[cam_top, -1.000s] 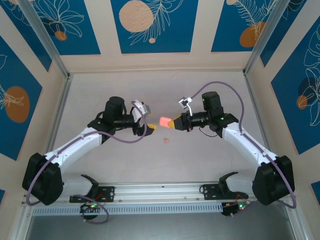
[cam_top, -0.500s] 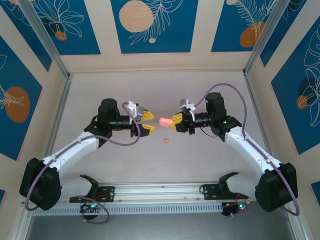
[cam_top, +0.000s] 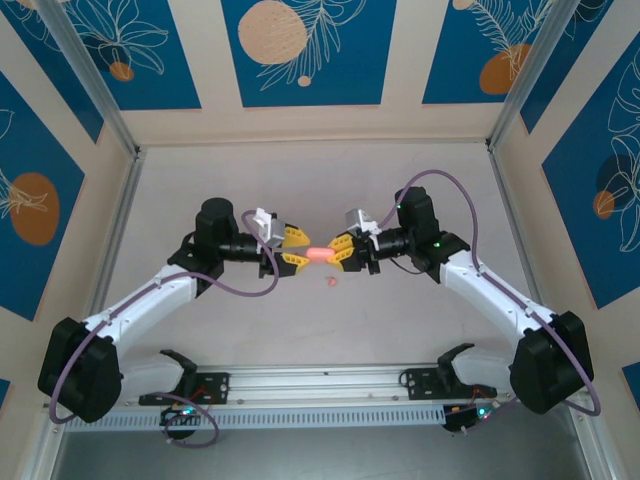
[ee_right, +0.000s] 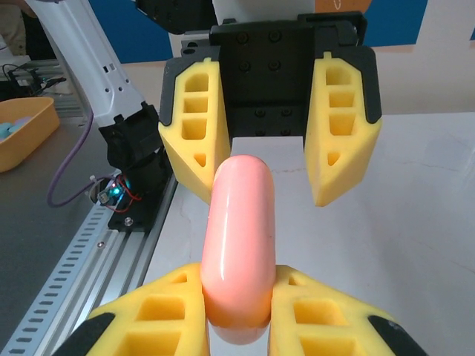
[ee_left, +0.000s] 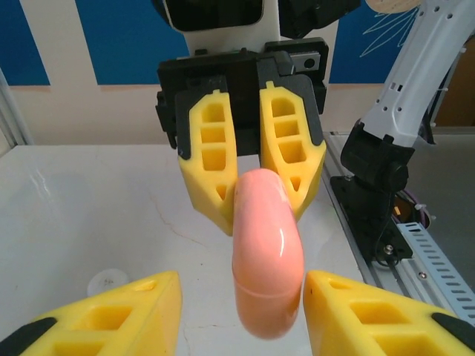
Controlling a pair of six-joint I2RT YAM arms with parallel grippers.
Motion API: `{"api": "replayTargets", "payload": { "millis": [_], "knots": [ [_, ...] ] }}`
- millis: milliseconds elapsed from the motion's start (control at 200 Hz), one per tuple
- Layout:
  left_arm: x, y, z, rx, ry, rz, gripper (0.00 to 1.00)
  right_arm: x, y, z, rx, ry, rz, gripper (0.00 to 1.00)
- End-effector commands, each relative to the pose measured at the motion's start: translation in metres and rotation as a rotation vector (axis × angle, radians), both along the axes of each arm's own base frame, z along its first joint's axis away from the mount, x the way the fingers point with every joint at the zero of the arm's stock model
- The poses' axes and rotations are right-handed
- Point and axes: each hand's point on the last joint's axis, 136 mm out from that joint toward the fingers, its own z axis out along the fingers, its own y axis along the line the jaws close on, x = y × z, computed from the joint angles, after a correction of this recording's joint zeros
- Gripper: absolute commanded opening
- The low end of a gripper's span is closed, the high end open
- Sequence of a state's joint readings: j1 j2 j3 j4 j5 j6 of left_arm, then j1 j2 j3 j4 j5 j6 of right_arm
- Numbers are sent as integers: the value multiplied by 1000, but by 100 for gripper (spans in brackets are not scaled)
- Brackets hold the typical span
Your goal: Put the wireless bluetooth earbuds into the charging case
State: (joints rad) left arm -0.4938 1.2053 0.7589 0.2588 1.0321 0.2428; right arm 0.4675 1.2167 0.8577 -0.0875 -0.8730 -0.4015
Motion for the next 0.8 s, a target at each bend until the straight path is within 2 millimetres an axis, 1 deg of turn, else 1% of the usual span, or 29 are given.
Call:
{"api": "replayTargets", "payload": {
  "millis": [0,175,260,445,795],
  "knots": [
    [-9,-1,3,-7,-4,-59,46,-2,5,16,43,-61,45,18],
    [-10,-2,0,-3,15,-70,46,-1,7,20,58,-69,52,18],
    [-10,-3,0,-4,25,-73,44,-1,7,23,67,-72,56,18],
    [-11,-4,5,-27,37,-91,41,-4,8,28,83,-78,71,18],
    [-15,-6,10,-60,62,-127,41,-6,12,27,78,-68,84,18]
  ]
}}
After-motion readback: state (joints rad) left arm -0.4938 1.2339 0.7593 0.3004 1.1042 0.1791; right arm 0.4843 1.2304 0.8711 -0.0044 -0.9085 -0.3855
